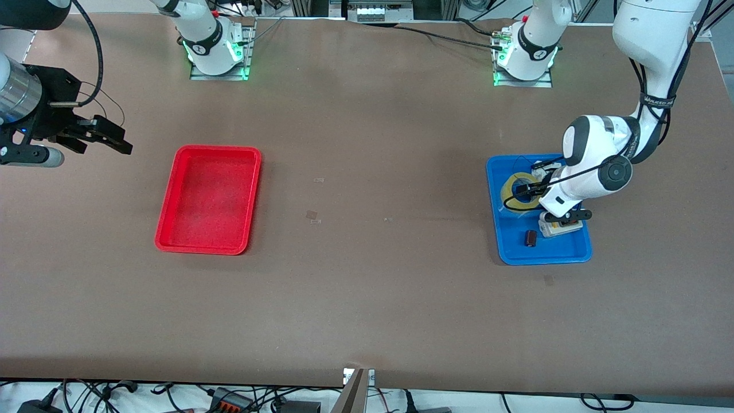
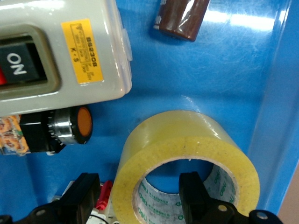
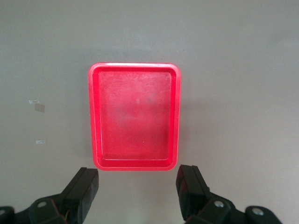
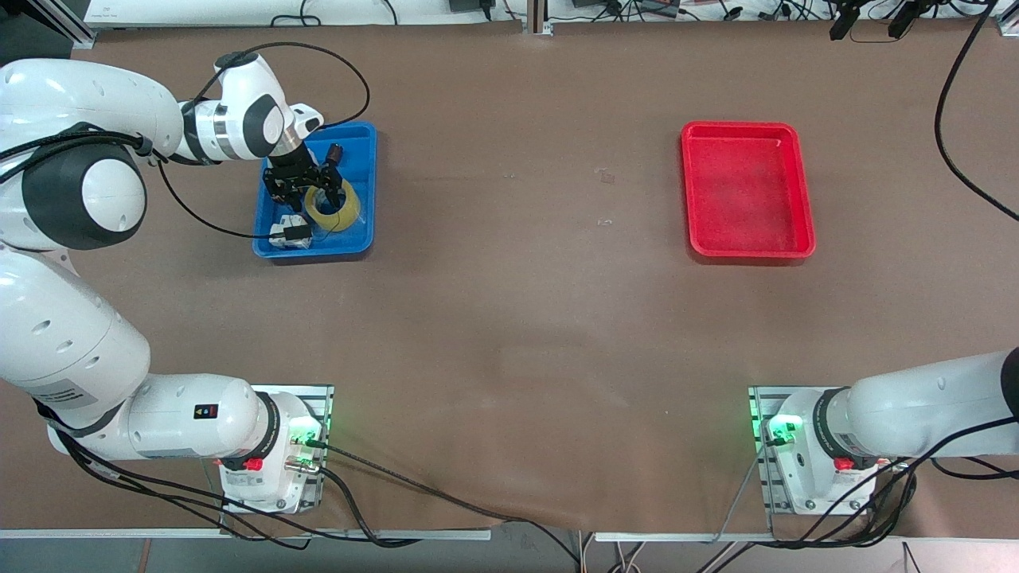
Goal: Place and move tape with both arms
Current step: 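Grasp the yellow tape roll by its rim with the left gripper, then lift the tape roll and carry it toward the table middle with the left gripper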
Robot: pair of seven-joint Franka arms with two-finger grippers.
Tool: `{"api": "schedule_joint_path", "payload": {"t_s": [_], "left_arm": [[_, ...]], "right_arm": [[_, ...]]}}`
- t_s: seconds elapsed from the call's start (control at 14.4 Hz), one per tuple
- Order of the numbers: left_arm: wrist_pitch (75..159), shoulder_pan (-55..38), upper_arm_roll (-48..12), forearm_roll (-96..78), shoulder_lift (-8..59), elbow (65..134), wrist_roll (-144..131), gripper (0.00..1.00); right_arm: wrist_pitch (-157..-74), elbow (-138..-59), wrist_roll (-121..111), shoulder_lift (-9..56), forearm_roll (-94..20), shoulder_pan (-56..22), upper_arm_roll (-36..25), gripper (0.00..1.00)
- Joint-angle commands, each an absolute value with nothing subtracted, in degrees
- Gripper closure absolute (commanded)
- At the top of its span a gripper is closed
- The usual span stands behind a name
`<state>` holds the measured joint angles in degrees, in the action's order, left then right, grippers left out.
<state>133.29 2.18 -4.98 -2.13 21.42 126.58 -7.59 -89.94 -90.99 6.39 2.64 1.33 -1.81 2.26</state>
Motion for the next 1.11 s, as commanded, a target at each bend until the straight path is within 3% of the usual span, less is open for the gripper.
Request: {"api": "schedule_joint_path", "payload": {"t_s": [0.0,0.21,0.35,0.62,1.04], "left_arm": [[133.86,2.55,-5.36,-0.97,21.80,126.12,-8.35,0.22],[133.51,2.64,-5.36,-0.97,21.53,126.04,-8.35,0.67],[133.07,2.72,-5.36,-0.97,21.18,125.95,-8.35,0.85],[127.29,3.16,-5.36,-0.97,19.69,122.10,-8.26,0.93],[122.26,2.64,-8.07,-1.58,13.54,119.71,-9.13,0.93]], "right_arm": [[-90.26,-90.88,5.45,2.46,0.53,-1.76,2.37,0.02],[-90.26,-90.88,5.45,2.55,0.53,-1.76,2.37,0.02],[-90.35,-90.79,5.45,2.72,0.53,-1.76,2.37,0.02],[-90.70,-90.79,5.45,2.72,0.44,-1.76,2.37,0.02],[-90.88,-90.70,5.45,2.72,0.09,-1.76,2.37,0.02]]}}
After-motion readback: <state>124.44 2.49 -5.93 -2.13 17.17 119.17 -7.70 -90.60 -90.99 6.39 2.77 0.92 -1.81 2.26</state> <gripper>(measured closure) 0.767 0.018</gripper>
